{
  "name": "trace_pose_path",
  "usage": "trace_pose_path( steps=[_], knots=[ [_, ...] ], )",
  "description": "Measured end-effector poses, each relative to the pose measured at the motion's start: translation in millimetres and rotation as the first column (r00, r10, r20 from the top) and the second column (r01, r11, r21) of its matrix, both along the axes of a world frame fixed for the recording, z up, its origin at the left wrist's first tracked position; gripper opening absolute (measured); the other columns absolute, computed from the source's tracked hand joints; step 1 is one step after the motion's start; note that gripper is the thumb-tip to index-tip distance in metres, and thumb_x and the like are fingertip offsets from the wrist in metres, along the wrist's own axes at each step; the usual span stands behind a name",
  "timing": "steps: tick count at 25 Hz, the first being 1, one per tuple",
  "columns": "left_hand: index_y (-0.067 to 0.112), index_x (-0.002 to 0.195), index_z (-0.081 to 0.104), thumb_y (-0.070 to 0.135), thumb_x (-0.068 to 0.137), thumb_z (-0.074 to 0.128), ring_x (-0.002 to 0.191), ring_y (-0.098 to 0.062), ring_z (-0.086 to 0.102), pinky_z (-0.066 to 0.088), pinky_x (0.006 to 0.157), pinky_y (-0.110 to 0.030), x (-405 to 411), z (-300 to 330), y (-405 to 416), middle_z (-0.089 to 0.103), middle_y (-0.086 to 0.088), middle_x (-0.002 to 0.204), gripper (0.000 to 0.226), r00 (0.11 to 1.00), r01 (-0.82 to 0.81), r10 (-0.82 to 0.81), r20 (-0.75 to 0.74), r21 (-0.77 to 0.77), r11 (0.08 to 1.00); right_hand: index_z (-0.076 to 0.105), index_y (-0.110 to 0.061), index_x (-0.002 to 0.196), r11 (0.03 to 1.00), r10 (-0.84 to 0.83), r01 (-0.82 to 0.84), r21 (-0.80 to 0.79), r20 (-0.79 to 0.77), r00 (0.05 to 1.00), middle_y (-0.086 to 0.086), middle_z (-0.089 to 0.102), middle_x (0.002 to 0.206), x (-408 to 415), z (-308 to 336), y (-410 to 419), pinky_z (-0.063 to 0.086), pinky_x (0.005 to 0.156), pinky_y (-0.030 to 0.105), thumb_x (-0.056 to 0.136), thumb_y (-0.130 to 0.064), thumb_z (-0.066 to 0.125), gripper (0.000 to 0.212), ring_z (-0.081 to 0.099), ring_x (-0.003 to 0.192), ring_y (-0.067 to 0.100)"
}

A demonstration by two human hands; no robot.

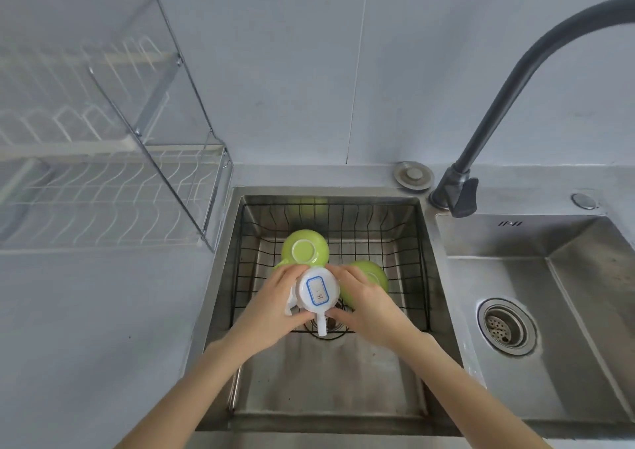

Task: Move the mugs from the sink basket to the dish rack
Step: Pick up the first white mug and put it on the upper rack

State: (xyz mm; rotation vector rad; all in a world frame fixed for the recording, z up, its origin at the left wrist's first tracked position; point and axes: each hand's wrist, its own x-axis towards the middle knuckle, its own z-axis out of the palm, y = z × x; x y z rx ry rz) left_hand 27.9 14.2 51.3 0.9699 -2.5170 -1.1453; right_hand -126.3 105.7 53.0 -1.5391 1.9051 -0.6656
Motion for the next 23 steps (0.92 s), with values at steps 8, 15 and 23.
trace_pose_path(
  steps=[8,15,23],
  knots=[
    [0.049,0.118,0.035,0.05,0.062,0.065,0.105,0.018,0.045,0.035,0.09,0.003,64,61,0,0.044,0.033,0.114,0.063,0.987,-0.001,0.001,-0.161,0.002,1.0,0.04,-0.02,0.137,0.991,-0.027,0.031,-0.127,0.037,0.999,-0.006,0.057,0.132,54,70,7,0.036,0.096,0.012,0.08,-0.019,0.069,0.064,0.051,0.114,0.0],
    [0.037,0.121,0.041,0.051,0.061,0.058,0.109,0.012,0.045,0.032,0.088,0.005,138,100,-23,0.051,0.024,0.119,0.064,0.961,-0.035,0.027,-0.277,-0.023,0.999,0.039,-0.018,0.137,0.967,-0.037,0.051,-0.248,0.063,0.997,-0.01,0.052,0.12,128,108,-16,0.032,0.083,-0.01,0.079,-0.013,0.07,0.066,0.051,0.104,0.001],
    [0.05,0.108,0.04,0.051,0.06,0.06,0.104,0.013,0.049,0.036,0.087,0.001,210,128,-55,0.053,0.036,0.108,0.052,0.936,-0.038,0.015,-0.352,-0.057,0.998,0.038,-0.019,0.138,0.937,0.069,-0.116,-0.329,-0.152,0.986,0.0,0.052,0.123,194,146,-52,0.043,0.095,0.017,0.077,-0.019,0.073,0.07,0.056,0.105,0.015]
  ],
)
